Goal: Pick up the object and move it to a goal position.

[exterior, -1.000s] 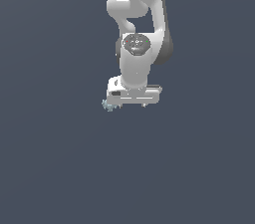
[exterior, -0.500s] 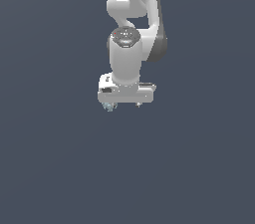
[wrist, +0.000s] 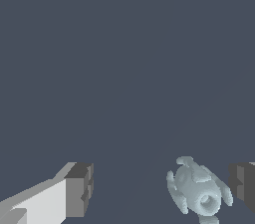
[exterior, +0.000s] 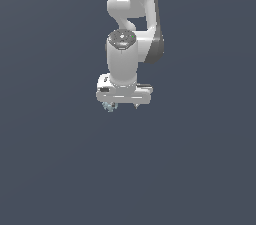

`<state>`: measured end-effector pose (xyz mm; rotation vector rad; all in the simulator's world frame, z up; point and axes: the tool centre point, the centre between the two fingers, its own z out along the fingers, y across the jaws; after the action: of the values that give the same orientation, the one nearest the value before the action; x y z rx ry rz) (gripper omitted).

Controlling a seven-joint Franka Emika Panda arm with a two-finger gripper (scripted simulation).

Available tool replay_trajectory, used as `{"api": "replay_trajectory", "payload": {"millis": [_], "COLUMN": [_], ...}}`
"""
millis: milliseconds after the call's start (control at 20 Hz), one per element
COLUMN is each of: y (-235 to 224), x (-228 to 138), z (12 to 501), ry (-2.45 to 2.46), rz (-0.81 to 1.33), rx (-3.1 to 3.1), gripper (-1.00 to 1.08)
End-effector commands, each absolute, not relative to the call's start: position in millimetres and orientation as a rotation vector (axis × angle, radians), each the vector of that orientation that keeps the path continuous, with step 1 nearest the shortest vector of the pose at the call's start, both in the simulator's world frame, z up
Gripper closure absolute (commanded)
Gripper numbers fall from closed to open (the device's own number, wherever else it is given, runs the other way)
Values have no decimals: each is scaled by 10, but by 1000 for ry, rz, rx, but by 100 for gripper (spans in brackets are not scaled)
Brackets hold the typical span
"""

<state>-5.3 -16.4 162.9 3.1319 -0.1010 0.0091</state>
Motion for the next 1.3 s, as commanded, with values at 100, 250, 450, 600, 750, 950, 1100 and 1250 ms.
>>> {"api": "replay_trajectory", "payload": {"millis": [100,250,450,600,750,950,1100,1250], "y": [-295,-415,-607,-731,-827,-914,-950,-962], "x": [-179,-305,-526,-684,-816,-942,-997,-1015], "z": [1500,1386,1210,1099,1016,943,912,903], "ry": [-245,-382,-605,-753,-870,-978,-1023,-1038], "rz": [7,5,2,1,0,0,0,0], "rx": [3128,3117,3084,3052,3020,2986,2971,2965], "gripper": [-92,-92,-92,-92,-92,-92,-92,-92]}}
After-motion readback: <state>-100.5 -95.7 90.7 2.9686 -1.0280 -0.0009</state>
